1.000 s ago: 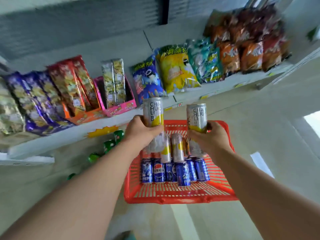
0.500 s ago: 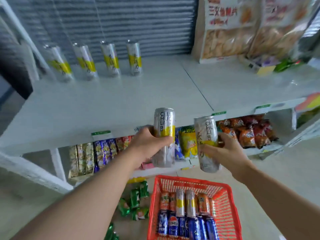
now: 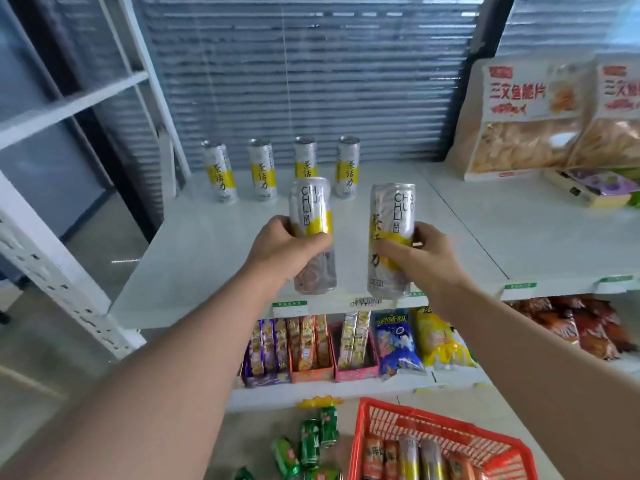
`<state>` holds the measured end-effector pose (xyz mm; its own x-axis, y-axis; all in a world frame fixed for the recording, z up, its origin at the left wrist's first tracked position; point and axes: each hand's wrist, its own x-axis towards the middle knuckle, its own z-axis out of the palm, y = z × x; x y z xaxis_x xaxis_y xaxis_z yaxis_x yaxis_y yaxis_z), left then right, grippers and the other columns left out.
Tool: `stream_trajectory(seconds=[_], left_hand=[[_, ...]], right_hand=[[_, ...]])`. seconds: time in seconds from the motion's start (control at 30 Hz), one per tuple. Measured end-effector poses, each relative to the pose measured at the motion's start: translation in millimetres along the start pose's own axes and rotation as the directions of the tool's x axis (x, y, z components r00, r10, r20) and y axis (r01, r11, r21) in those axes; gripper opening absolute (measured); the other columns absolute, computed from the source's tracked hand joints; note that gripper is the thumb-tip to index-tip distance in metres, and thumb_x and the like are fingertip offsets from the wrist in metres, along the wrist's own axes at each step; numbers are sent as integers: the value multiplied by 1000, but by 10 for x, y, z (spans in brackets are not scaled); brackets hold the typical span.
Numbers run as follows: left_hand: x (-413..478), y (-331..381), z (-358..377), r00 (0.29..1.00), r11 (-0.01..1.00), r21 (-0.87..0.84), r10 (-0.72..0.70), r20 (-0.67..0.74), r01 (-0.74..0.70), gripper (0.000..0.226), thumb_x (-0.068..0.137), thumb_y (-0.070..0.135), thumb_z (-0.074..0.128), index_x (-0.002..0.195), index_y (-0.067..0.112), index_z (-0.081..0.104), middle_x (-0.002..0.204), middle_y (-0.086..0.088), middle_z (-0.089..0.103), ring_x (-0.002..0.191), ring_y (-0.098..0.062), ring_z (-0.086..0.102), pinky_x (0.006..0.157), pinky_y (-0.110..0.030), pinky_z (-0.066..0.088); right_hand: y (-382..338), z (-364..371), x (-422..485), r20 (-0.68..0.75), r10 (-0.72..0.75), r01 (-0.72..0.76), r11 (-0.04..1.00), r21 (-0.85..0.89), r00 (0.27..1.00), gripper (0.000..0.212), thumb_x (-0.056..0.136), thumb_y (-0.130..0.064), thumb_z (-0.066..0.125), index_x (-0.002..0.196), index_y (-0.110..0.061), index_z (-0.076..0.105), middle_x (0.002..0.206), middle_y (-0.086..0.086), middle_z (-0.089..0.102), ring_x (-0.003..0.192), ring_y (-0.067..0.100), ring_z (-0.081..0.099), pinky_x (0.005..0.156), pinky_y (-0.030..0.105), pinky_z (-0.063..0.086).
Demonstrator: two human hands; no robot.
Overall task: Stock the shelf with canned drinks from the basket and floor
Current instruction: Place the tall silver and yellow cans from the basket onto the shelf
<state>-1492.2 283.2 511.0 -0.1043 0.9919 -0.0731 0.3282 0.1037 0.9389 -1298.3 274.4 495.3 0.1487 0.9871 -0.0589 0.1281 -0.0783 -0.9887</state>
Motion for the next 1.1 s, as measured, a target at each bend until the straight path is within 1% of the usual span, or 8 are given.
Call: stream_trajectory(seconds=[0.13, 0.23, 0.4, 0.47, 0.7, 0.77, 0.93, 1.1], left_hand=[[44, -235, -204, 995, 1000, 5, -10, -95, 11, 37, 72, 28, 75, 102, 21, 54, 89, 2, 64, 81, -14, 65, 68, -31, 53], [129, -290, -296, 968, 999, -43, 13, -252, -25, 41, 72, 28, 75, 104, 20, 50, 88, 6, 61, 78, -8, 60, 58, -24, 43], [326, -367, -442, 824, 999, 0, 38, -566, -47, 49, 71, 31, 76, 107, 15, 46, 87, 5, 57, 78, -21, 55, 68, -26, 40], [399, -460, -508, 778, 999, 24, 42, -627, -34, 52, 72, 30, 76, 109, 11, 45, 89, 2, 56, 79, -22, 51, 71, -27, 39], [618, -819, -548, 816, 993, 110, 31, -577, 40, 56, 71, 28, 80, 112, 9, 46, 88, 2, 53, 77, -22, 49, 69, -28, 37], [645, -853, -510, 827, 992, 125, 50, -560, 24, 56, 72, 27, 80, 112, 9, 45, 89, 2, 52, 77, -21, 47, 68, -27, 35], [736, -988, -477, 833, 994, 96, 92, -546, -46, 56, 73, 23, 80, 112, 8, 42, 91, 1, 53, 76, -21, 49, 66, -25, 35], [770, -1069, -476, 838, 992, 84, 126, -531, -95, 66, 61, 25, 88, 102, 13, 37, 97, -4, 60, 76, -21, 53, 61, -20, 33]], right_hand=[[12, 264, 50, 1, -6, 6, 1000, 29, 1000, 39, 79, -12, 77, 115, -9, 61, 94, 5, 68, 68, 6, 68, 49, 12, 50], [34, 364, 100, -18, -11, 11, 1000, 22, 1000, 39, 79, -12, 76, 115, -10, 61, 93, 3, 67, 69, 5, 67, 48, 12, 50], [118, 535, 162, -47, -33, 33, 999, 0, 998, 39, 79, -13, 77, 114, -14, 61, 90, -2, 68, 75, 8, 68, 52, 15, 51], [149, 624, 193, -39, -43, 42, 999, -12, 998, 41, 78, -13, 79, 114, -15, 60, 93, -2, 68, 79, 11, 68, 57, 19, 52], [230, 915, 338, -24, -118, 116, 991, -71, 993, 42, 74, -16, 81, 111, -19, 61, 92, -6, 70, 80, 9, 70, 62, 23, 57], [263, 973, 377, -47, -128, 124, 990, -66, 991, 43, 74, -14, 81, 111, -18, 61, 92, -6, 70, 82, 11, 70, 64, 26, 58], [335, 1079, 422, -69, -187, 178, 977, -117, 980, 44, 74, -15, 80, 113, -19, 59, 93, -12, 66, 80, 1, 63, 58, 14, 51], [431, 1122, 450, -85, -205, 193, 973, -129, 975, 45, 74, -16, 81, 112, -21, 57, 96, -14, 64, 83, -3, 59, 62, 15, 47]])
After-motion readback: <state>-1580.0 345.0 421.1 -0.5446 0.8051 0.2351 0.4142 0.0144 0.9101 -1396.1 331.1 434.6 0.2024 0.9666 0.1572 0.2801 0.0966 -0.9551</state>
